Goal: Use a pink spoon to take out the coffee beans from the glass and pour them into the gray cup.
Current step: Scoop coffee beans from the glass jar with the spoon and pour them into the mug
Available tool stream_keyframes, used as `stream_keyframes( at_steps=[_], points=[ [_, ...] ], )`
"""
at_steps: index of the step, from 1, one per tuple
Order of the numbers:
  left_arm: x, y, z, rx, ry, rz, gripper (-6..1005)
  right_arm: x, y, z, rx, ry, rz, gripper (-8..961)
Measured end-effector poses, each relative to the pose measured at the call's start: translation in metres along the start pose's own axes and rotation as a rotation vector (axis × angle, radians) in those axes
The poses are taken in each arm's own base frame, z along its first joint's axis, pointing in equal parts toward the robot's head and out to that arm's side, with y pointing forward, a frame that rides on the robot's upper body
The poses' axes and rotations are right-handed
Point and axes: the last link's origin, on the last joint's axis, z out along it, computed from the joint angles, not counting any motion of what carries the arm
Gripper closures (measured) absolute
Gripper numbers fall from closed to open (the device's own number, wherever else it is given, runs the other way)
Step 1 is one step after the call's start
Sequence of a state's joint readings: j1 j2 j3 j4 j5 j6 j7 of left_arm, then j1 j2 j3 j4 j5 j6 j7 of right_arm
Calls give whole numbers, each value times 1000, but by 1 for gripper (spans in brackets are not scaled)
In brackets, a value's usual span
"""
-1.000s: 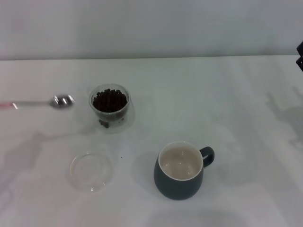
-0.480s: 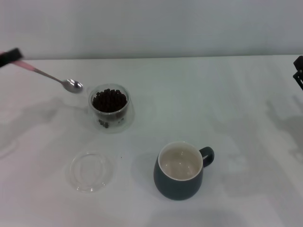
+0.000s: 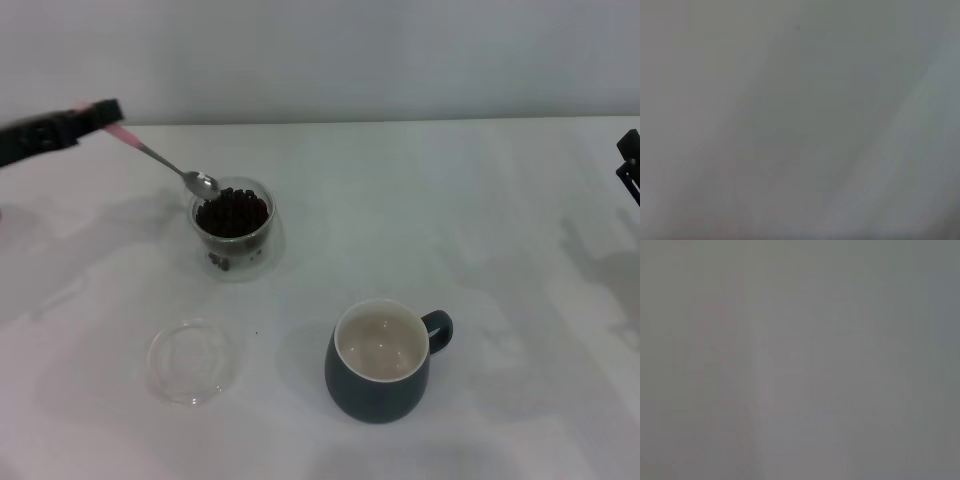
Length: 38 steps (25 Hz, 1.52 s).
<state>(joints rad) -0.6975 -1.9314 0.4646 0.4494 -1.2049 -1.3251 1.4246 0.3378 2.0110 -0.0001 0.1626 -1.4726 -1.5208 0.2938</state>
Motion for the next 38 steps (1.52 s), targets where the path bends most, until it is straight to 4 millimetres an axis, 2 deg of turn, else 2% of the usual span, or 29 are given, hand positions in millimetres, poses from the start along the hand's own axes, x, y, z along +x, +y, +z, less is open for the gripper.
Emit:
stream_keyframes(
  at_steps=[7, 15, 23, 31, 38],
  points=[
    [-20, 7, 22, 23, -21, 106, 870, 1, 6, -1, -4, -1, 27, 93],
    [-26, 13, 30, 24, 31, 219, 869, 4, 7, -2, 1, 12, 60, 93],
    [-37, 16, 43, 54, 26, 252, 869, 6, 6, -9, 7, 25, 84, 93],
    [-42, 18, 54, 59, 4, 227, 869, 8, 8, -12, 14, 33, 100, 93],
    [-44, 17, 54, 72, 7, 37, 868, 9, 8, -14, 23, 35, 110, 93]
  ],
)
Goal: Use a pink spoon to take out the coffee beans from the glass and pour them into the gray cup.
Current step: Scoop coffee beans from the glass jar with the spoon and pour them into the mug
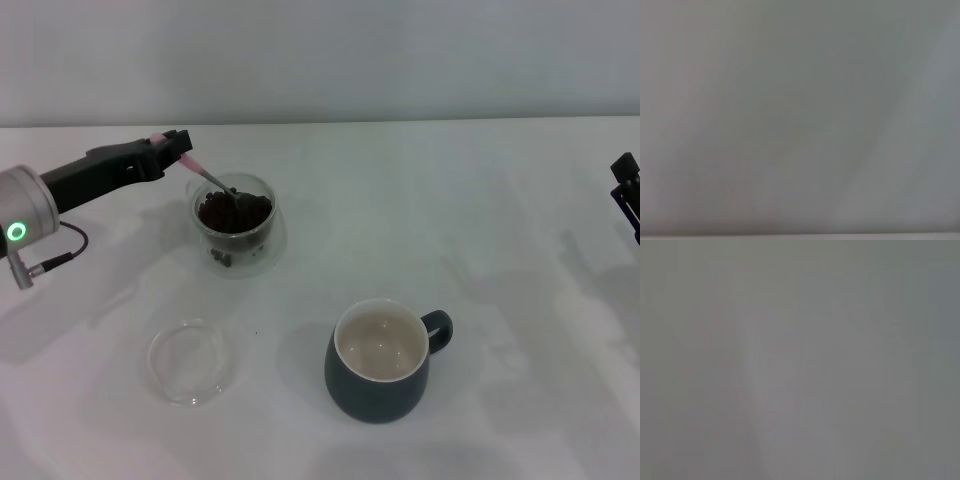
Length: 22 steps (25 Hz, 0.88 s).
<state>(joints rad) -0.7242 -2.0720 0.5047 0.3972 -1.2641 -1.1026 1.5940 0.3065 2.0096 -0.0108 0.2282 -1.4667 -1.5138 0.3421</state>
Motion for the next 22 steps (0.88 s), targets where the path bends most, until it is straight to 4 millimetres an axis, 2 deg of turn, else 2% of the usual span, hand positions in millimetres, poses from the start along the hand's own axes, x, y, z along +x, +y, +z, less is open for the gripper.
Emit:
stream_keyframes(
  at_steps=[7, 22],
  points=[
    [-4, -4, -5, 13, -3, -175, 868, 0, -1, 0, 8, 1, 3, 93],
    [-11, -5, -7, 21, -56, -361, 869, 1, -2, 0, 17, 7, 4, 93]
  ],
)
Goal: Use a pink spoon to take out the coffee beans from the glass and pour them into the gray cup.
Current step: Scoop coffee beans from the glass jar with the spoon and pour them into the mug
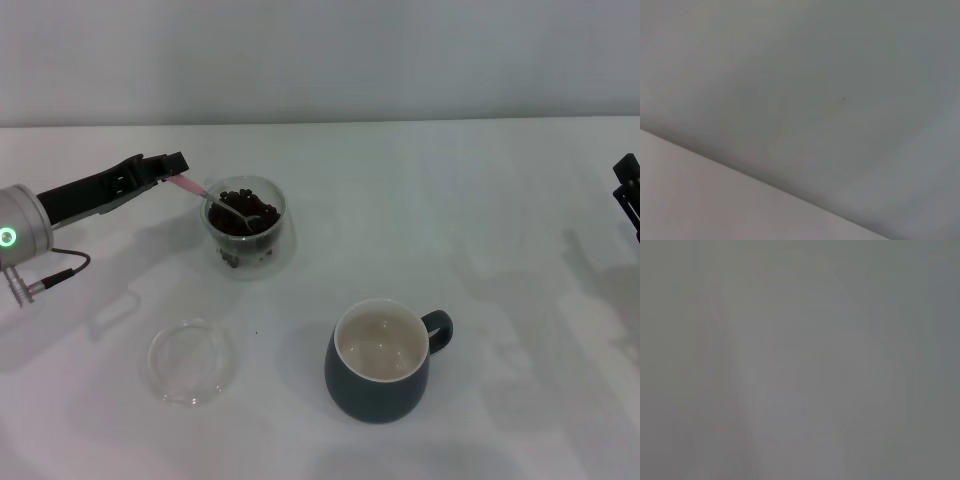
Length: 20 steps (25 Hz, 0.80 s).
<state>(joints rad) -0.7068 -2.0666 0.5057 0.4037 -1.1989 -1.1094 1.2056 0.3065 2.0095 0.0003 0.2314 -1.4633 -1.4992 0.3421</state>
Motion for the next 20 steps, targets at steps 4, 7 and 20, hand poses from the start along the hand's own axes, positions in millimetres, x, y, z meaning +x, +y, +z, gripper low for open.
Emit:
stream_keyframes(
  at_steps=[4, 7, 20],
  points=[
    [0, -1, -2, -4, 6, -21, 870, 0, 0, 0, 1, 0, -1, 93],
    [-1, -1, -3, -6, 8, -50, 869, 0, 0, 0, 1, 1, -1, 93],
    [-3, -13, -38, -78, 139, -222, 869, -1, 1, 1, -4, -4, 0, 93]
  ],
)
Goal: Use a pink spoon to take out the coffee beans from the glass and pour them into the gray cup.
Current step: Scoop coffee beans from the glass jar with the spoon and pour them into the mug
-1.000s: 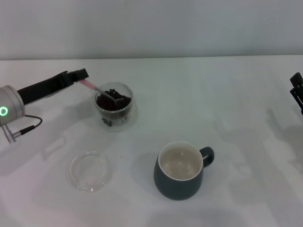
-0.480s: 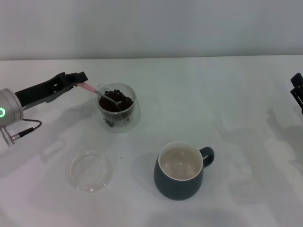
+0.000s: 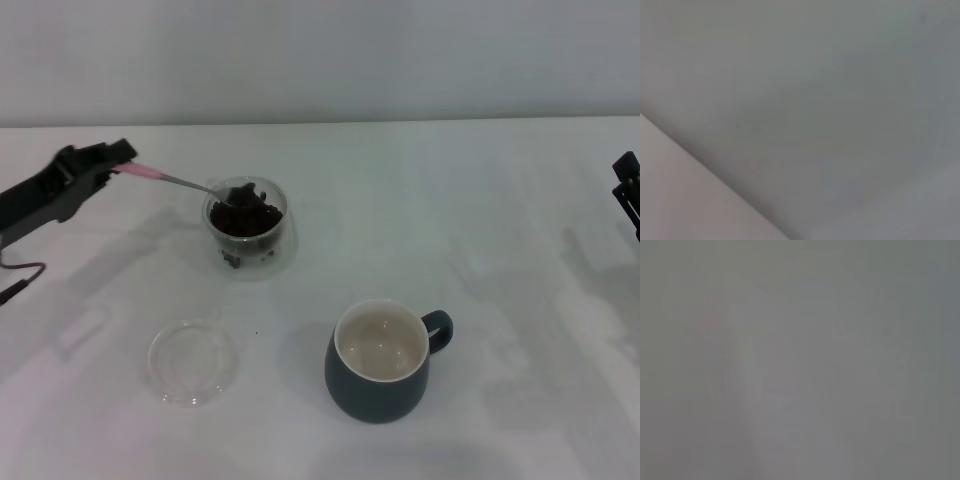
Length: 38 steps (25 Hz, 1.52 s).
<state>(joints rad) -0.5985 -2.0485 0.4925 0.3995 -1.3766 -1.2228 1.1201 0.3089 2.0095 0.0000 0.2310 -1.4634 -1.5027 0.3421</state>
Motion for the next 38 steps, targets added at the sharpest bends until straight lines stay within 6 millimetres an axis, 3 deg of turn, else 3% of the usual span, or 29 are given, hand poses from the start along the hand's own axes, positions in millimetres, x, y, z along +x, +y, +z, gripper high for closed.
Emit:
stream_keyframes(
  at_steps=[6, 12, 23, 30, 38],
  points=[
    [-3, -2, -27, -70, 60, -63, 869, -1, 1, 1, -7, -4, 0, 93],
    [-16, 9, -32, -166, 9, -70, 868, 0, 4, 2, -19, -4, 3, 93],
    [-37, 41, -12, -312, -238, 158, 869, 2, 9, 3, -28, -1, 22, 93],
    [-44, 58, 6, -389, -338, 502, 869, 3, 11, 0, -24, 2, 33, 93],
    [-58, 82, 30, -501, -477, 730, 869, 4, 10, -4, -16, 8, 39, 93]
  ],
)
